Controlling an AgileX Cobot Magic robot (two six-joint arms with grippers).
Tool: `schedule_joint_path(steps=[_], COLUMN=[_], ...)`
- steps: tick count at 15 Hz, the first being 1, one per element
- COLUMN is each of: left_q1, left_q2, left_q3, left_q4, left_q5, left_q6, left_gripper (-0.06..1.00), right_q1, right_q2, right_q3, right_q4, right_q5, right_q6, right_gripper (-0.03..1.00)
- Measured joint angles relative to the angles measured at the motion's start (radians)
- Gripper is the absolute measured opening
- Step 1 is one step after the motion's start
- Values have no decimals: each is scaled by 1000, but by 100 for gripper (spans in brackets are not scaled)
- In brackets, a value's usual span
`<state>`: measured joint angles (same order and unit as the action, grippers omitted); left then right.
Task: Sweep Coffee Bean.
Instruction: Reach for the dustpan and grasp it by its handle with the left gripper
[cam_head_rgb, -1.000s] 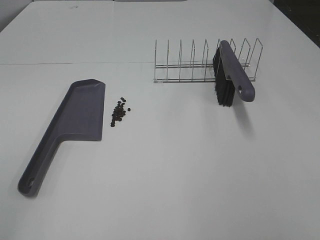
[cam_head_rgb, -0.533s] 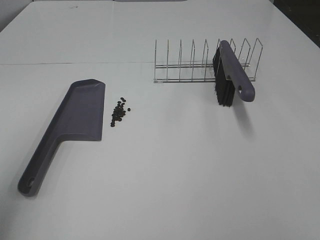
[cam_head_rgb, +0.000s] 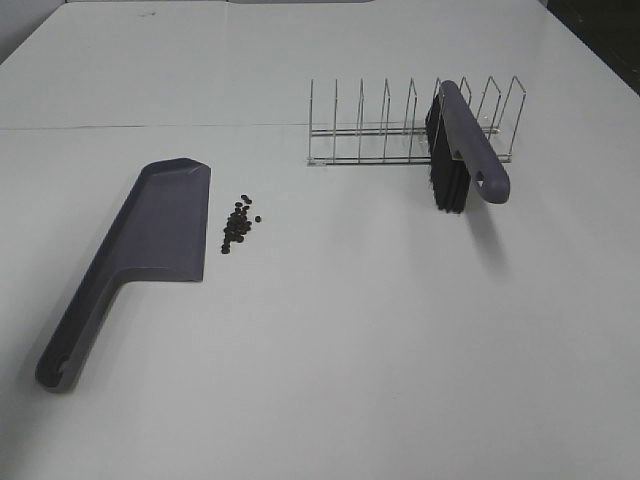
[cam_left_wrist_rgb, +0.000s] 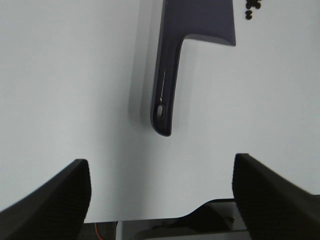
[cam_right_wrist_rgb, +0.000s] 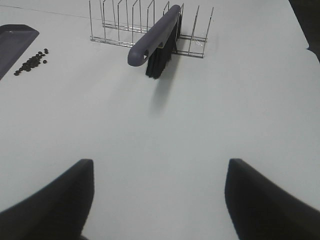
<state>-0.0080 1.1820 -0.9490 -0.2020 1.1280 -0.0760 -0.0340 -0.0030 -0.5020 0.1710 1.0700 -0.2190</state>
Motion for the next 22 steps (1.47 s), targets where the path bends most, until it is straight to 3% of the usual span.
schedule_joint_path(steps=[5, 7, 9, 17, 22], left_q1=[-116, -124, -124, -124, -149], left_q2=[297, 381, 511, 688, 780], left_q3=[-9, -24, -36, -37, -77], left_q4=[-2, -3, 5, -1, -16], left_q5=[-118, -148, -248, -465, -485], left_q6=[5, 5, 6, 43, 84], left_gripper=[75, 75, 75, 75, 75], right_q1=[0, 0, 0, 0, 0], right_q2=[0, 0, 0, 0, 0], right_q3=[0, 0, 0, 0, 0], right_q4=[0, 0, 0, 0, 0], right_q5=[0, 0, 0, 0, 0], right_q6=[0, 0, 0, 0, 0], right_gripper=[65, 65, 65, 65, 65])
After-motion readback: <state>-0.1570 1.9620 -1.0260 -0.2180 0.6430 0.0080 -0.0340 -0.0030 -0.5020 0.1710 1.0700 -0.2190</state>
